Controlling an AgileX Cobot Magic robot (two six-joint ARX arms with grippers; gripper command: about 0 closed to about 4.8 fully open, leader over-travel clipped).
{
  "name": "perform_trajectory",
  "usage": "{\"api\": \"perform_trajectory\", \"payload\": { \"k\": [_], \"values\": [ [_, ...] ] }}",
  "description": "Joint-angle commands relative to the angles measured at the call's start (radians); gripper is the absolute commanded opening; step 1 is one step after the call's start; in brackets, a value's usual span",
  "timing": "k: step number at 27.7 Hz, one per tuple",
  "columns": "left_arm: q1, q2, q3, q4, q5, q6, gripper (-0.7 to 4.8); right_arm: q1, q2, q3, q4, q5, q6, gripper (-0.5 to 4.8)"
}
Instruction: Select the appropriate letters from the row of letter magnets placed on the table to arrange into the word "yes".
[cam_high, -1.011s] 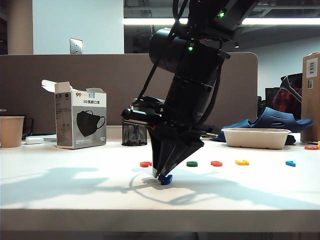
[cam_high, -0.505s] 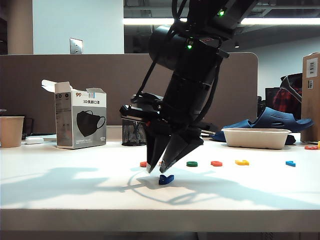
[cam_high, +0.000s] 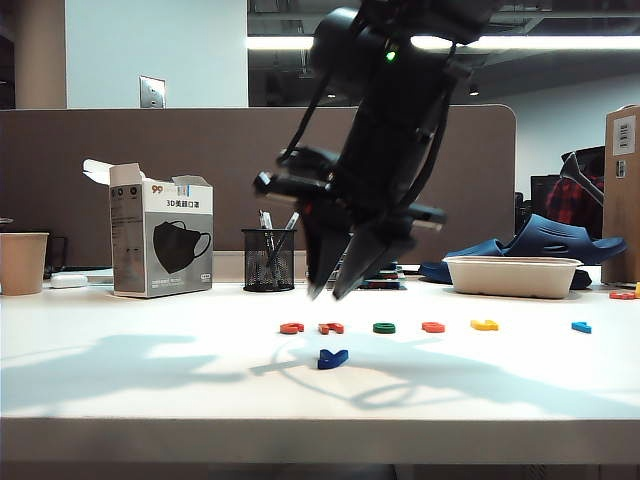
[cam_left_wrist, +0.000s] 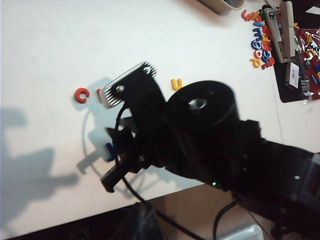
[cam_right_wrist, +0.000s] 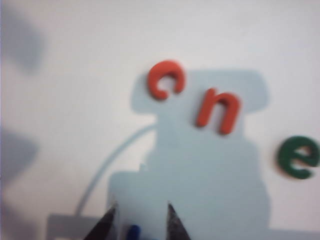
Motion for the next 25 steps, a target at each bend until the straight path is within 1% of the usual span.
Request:
{"api": "perform_trajectory", "payload": {
  "k": [1,6,9,10,14,19,21,24,25],
  "values": [
    [0.000,-0.003,0.003,0.005,0.001,0.004,-0.05,-0.023,-0.043,0.005,0.008,0.049,0.009,1.18],
    [0.000,-0.003,0.003,0.005,0.001,0.004,-0.05,-0.050,-0.066,0.006,-0.013,0.061,0.080,1.19],
    [0.000,-0.003,0.003,0.005,0.001,0.004,-0.05,-0.061,-0.068,0.011,-0.046,0.063,0.084,1.41],
    [0.000,-0.003,0.003,0.005,0.001,0.004,-0.05,-0.065,-0.067,0.019,-0.070,0.067,0.084,1.41],
    [0.000,-0.003,0.003,0.005,0.001,0.004,-0.05,-0.072,-0.066,0.076,-0.153,0.134,0.084,1.42],
    [0.000,-0.003,0.003,0.005,0.001,0.004,-0.05,-0.090,-0.065,0.169,-0.215,0.148,0.088,1.79],
    [0.000,-0.003,0.003,0.005,0.001,0.004,-0.05,-0.102,-0.064,0.211,-0.238,0.146,0.109,1.84],
    [0.000,-0.003,0.003,0.005,0.001,0.004,-0.05,-0.115,-0.048,0.266,-0.290,0.144,0.132,2.41],
    [0.000,-0.003,0.003,0.005,0.000,0.004,-0.05,-0.121,-0.042,0.282,-0.309,0.138,0.132,2.52]
  ]
}}
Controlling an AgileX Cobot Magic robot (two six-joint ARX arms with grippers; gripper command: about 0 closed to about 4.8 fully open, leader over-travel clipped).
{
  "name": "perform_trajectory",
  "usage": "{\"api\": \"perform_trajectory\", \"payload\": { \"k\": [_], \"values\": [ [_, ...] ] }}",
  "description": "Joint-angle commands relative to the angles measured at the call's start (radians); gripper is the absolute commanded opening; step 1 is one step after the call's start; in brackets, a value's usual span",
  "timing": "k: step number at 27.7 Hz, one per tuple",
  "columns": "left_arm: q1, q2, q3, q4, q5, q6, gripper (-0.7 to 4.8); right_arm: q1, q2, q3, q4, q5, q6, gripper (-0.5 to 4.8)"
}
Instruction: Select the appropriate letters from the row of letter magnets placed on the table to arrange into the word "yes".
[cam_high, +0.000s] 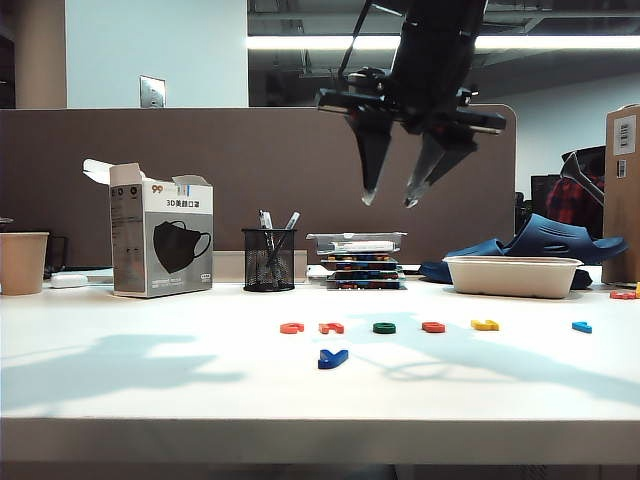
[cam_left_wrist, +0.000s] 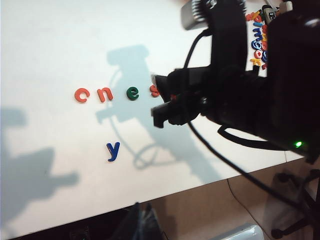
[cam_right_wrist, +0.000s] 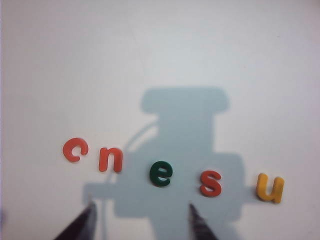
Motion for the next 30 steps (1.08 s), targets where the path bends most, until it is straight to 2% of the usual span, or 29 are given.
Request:
{"api": "perform_trajectory", "payload": {
  "k": [1,9,30],
  "values": [
    [0.000,-0.003,0.003,0.006,0.001,0.004,-0.05,-0.012,0.026,0.058,-0.070,-0.015,0.024,2.57],
    [0.000,-0.002,0.003,0.005,0.001,0.004,-0.05,-0.026,0.169,0.219,-0.224,-0.066,0.067,2.66],
    [0.000,-0.002,0.003,0.005,0.001,0.004,-0.05,-0.031,0.329,0.223,-0.193,-0.090,0.075,2.66]
  ]
}}
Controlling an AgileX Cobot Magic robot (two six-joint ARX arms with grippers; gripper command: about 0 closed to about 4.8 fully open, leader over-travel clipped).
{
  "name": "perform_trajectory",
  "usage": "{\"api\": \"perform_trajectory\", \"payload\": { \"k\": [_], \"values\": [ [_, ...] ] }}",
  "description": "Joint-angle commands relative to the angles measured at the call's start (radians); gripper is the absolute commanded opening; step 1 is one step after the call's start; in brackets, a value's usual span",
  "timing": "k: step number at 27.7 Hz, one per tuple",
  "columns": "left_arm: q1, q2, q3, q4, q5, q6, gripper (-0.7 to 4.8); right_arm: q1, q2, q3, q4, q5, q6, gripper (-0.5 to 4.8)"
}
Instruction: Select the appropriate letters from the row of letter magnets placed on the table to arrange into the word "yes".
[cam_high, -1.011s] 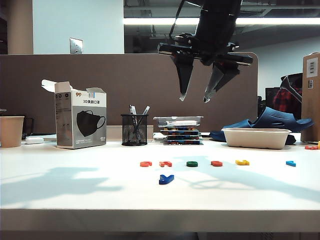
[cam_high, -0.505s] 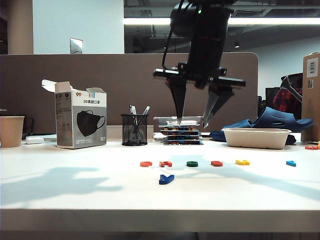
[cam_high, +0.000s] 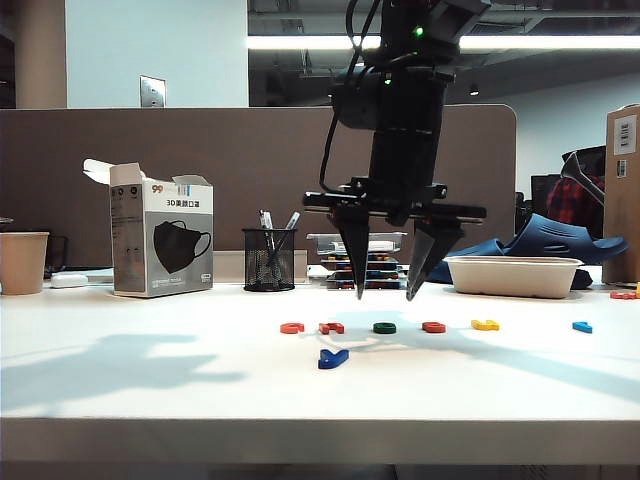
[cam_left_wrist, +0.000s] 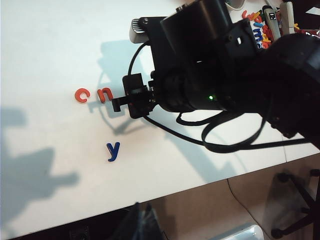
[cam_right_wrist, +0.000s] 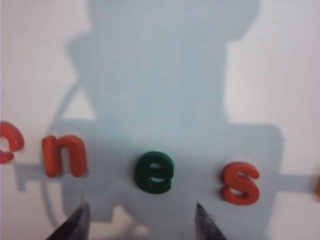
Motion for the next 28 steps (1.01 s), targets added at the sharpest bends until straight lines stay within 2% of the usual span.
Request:
{"api": "perform_trajectory", "payload": {
  "k": [1,28],
  "values": [
    [0.000,-0.002,0.003,0.005,0.001,0.004,-0.05,-0.003,0.005,0.004,0.026,-0.003,0.005,2.66],
    [0.000,-0.003,0.003,0.005,0.001,0.004,-0.05,-0.022,0.051,0.003,0.028,-0.051,0.005,2.64]
  ]
}}
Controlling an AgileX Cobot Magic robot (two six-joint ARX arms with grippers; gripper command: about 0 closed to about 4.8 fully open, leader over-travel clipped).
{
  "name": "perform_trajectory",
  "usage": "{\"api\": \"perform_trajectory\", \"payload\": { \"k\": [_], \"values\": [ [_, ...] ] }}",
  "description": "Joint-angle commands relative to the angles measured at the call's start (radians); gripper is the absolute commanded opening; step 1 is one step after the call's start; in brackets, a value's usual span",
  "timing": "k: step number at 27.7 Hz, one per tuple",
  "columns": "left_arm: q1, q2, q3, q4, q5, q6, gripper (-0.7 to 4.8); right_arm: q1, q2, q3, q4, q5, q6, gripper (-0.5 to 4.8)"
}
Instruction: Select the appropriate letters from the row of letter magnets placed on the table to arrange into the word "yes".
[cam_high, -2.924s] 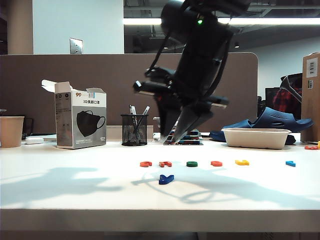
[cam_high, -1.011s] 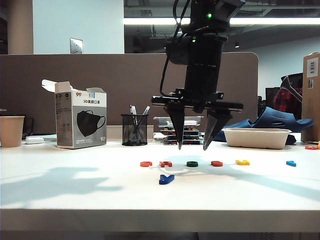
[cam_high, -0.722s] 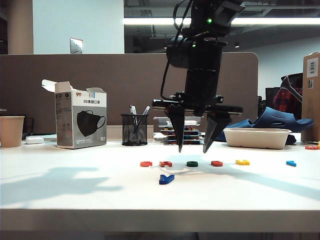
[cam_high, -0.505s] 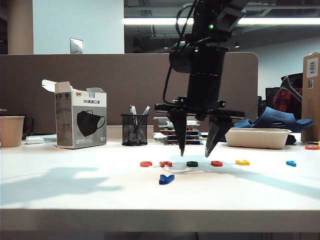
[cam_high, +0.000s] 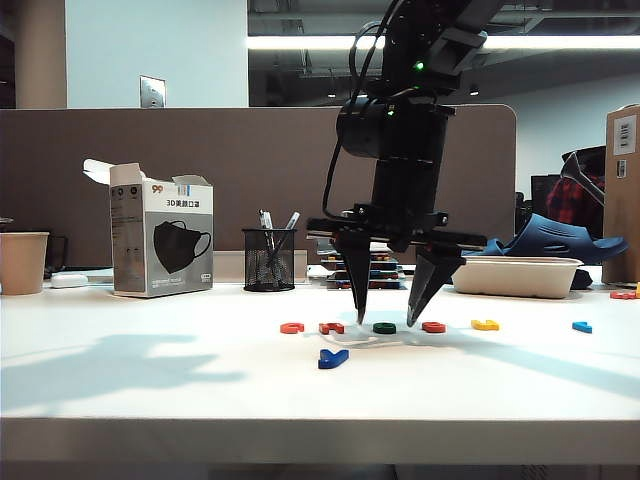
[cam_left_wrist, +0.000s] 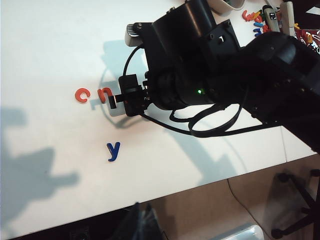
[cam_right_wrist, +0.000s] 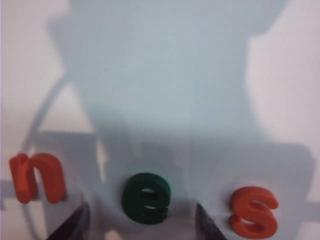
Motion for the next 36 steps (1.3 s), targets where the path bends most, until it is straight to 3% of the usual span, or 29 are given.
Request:
{"api": "perform_trajectory", "payload": {
  "k": [1,24,26,36],
  "values": [
    [0.000,-0.002,0.003,0.005,0.000,0.004,-0.05,0.000,-0.004,0.003,0.010,-0.002,0.005,2.64],
    [0.000,-0.002,0.003,0.005,0.001,0.004,-0.05,0.001,0.014,0.003,0.001,0.001,0.005,2.59],
    [0.000,-0.002,0.003,0.005,0.001,0.004,-0.05,0.001,0.014,0.003,0.001,-0.003,0.005,2.22],
    [0.000,-0.002,0.003,0.005,0.001,0.004,-0.05,0.001,0.014,0.003,0.003,-0.002,0.005,1.99]
  ]
}}
